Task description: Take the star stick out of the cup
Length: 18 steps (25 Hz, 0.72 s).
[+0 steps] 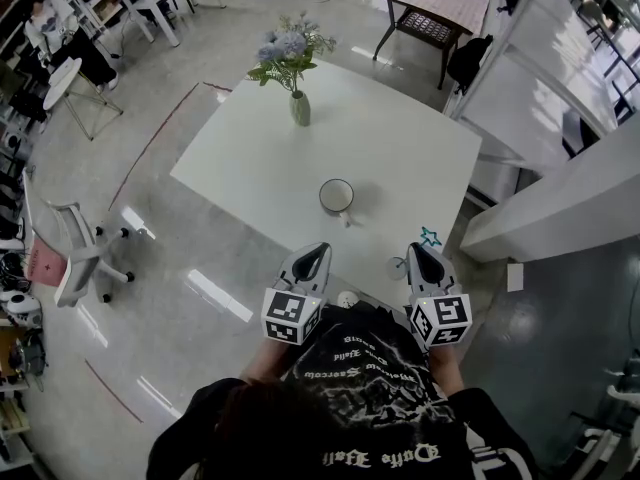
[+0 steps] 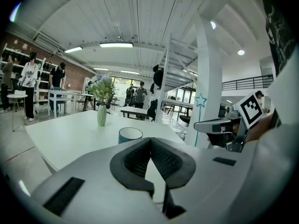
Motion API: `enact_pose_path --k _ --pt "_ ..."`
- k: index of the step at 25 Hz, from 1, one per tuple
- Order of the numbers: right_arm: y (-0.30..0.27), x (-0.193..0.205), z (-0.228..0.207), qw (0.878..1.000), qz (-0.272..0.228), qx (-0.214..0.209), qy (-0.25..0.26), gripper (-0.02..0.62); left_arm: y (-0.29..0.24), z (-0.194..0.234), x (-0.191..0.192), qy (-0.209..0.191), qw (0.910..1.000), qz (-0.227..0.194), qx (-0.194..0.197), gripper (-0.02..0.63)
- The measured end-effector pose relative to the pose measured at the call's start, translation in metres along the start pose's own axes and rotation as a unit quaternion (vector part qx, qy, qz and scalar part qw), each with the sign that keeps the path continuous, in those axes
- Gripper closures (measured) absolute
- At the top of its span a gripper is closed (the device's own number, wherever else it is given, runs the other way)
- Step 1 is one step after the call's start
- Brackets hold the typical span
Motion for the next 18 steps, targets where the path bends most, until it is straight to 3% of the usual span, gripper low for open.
enact_pose_path --k 18 --pt "0.0025 0.0014 0.0018 1.0 0.002 -0.006 0.006 0.578 0.0026 -0.0018 0.0026 -0.001 1.0 0.003 -0.005 0.586"
Point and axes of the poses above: the fingertips, and each gripper's own axes: y backward along the fingers, z to its left, x out of its underside, the point moved 4 cm from there along y, backward along the fingers, and after that the axes turned 10 degrees about -x, right-handed, at the moved point
